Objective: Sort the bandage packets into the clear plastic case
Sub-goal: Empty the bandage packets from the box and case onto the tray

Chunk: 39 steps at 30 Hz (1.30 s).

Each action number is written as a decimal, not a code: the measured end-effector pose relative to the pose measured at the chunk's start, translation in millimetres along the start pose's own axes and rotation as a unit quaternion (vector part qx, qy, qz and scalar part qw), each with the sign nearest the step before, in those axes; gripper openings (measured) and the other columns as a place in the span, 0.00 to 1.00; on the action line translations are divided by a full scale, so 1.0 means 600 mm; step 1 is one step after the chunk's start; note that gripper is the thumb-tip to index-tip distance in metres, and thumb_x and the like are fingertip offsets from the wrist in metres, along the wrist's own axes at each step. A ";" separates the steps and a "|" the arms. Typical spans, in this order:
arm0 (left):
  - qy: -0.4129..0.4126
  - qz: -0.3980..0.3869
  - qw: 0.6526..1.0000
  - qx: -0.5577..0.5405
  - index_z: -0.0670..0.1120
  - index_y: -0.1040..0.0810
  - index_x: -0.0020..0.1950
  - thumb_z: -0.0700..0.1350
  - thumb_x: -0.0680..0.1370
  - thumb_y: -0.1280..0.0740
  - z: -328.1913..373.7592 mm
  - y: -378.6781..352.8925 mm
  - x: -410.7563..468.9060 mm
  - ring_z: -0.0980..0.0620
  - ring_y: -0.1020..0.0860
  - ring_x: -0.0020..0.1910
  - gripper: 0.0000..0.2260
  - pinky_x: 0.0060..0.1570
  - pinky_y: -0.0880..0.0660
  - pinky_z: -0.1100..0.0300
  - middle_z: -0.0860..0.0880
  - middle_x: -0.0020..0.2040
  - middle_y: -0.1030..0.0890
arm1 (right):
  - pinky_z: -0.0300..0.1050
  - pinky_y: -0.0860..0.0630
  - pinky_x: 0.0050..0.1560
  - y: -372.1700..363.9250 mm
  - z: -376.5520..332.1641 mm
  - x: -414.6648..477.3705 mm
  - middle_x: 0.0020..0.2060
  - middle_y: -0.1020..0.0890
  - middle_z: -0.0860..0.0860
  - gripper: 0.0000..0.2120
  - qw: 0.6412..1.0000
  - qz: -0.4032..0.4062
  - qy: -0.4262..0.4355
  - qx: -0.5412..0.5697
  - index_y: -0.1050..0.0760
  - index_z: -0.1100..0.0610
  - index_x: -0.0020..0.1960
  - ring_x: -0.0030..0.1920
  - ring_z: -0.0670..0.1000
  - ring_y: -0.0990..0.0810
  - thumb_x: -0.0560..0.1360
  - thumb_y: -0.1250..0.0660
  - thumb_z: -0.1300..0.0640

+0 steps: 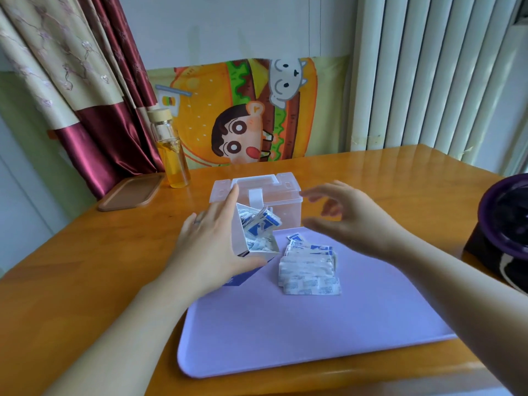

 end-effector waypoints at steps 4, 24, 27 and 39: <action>-0.047 0.012 0.998 -0.033 0.55 0.67 0.75 0.68 0.65 0.31 0.017 -0.008 -0.001 0.55 0.46 0.74 0.55 0.72 0.52 0.57 0.56 0.76 0.47 | 0.37 0.29 0.57 -0.017 -0.061 0.001 0.59 0.27 0.44 0.25 0.988 -0.081 0.128 -0.037 0.29 0.48 0.66 0.57 0.42 0.28 0.71 0.29 0.49; -0.163 0.074 0.983 0.043 0.55 0.67 0.74 0.71 0.64 0.36 0.019 -0.006 -0.008 0.53 0.39 0.70 0.53 0.71 0.60 0.61 0.51 0.71 0.34 | 0.50 0.24 0.41 -0.058 -0.082 0.011 0.47 0.19 0.48 0.10 0.961 -0.112 0.136 -0.215 0.25 0.45 0.57 0.45 0.53 0.22 0.77 0.37 0.51; -0.179 0.091 0.978 0.055 0.52 0.63 0.76 0.69 0.64 0.33 0.015 -0.011 -0.008 0.50 0.34 0.68 0.54 0.70 0.56 0.59 0.49 0.68 0.30 | 0.47 0.29 0.36 -0.078 -0.076 0.008 0.46 0.20 0.50 0.07 0.950 -0.108 0.128 -0.265 0.27 0.48 0.55 0.45 0.56 0.23 0.77 0.38 0.51; -0.134 0.085 0.980 0.117 0.53 0.72 0.73 0.69 0.66 0.33 -0.019 -0.021 0.000 0.50 0.39 0.73 0.56 0.73 0.54 0.50 0.50 0.73 0.37 | 0.49 0.26 0.31 -0.058 -0.042 0.012 0.35 0.17 0.53 0.09 0.978 0.027 0.138 -0.155 0.19 0.51 0.54 0.35 0.58 0.21 0.75 0.33 0.58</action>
Point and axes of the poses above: each hand's wrist, its own x-axis towards the middle knuckle, its own y-axis out of the back of the hand, z = x × y, the point moved 2 cm from there along x, towards the middle knuckle
